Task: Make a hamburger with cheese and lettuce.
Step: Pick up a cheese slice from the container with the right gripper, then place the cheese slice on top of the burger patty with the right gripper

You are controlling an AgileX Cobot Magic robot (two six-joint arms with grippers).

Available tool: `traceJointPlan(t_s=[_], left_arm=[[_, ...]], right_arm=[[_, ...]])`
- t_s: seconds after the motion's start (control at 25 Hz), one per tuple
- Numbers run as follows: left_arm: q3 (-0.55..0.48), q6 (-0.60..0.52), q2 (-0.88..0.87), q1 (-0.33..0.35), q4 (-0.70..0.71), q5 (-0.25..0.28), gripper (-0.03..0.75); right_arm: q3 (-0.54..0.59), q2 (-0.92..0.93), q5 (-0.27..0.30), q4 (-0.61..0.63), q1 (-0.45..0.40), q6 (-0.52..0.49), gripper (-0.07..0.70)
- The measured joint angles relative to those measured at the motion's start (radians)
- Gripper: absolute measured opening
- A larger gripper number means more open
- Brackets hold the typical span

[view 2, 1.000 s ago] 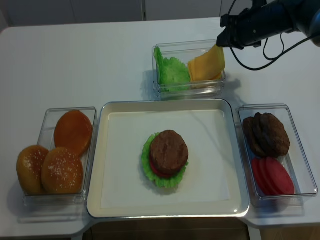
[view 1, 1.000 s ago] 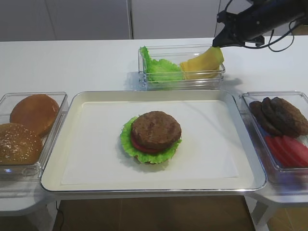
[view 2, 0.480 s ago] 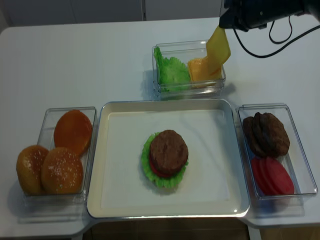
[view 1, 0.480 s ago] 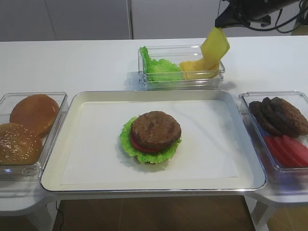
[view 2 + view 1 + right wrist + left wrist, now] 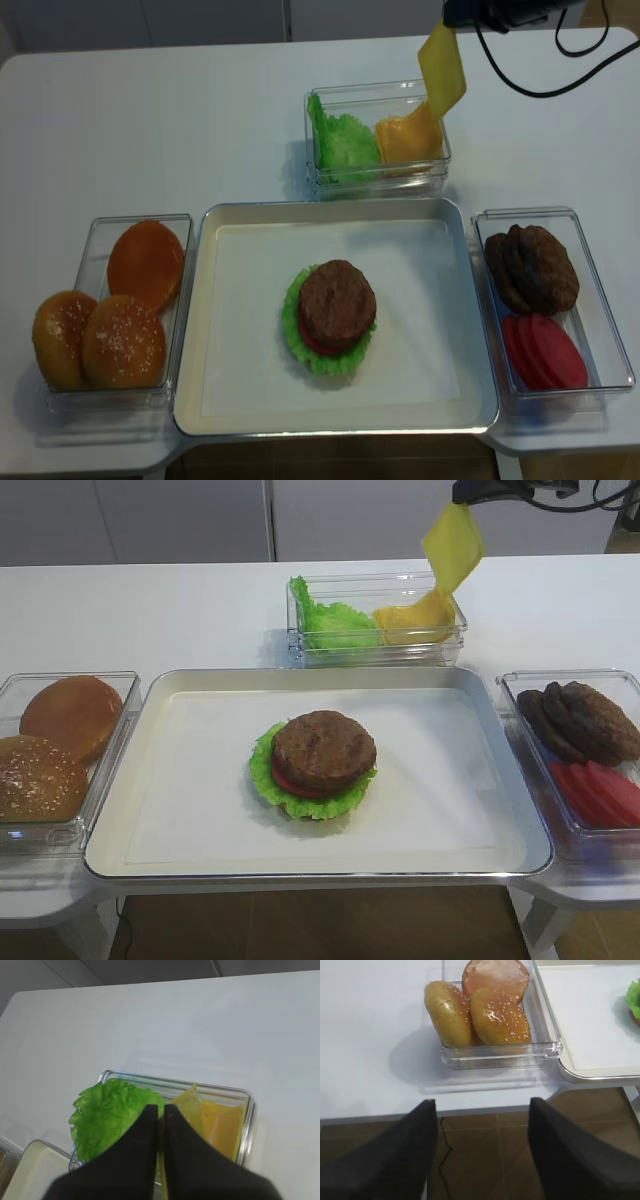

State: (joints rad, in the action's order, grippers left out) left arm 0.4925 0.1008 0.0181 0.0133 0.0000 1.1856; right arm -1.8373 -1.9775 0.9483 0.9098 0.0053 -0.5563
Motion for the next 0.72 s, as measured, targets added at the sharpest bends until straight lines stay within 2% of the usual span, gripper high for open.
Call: traceJointPlan(t_s=[0.52, 0.72], left_arm=[[0.0, 0.0, 0.0, 0.0, 0.0, 0.0, 0.433], [0.0, 0.0, 0.0, 0.0, 0.0, 0.0, 0.433]], right_arm=[[0.0, 0.186, 0.133, -0.037, 0.002, 0.057, 0.045], [0.062, 0.288, 0.137, -0.058, 0.02, 0.094, 0.045]])
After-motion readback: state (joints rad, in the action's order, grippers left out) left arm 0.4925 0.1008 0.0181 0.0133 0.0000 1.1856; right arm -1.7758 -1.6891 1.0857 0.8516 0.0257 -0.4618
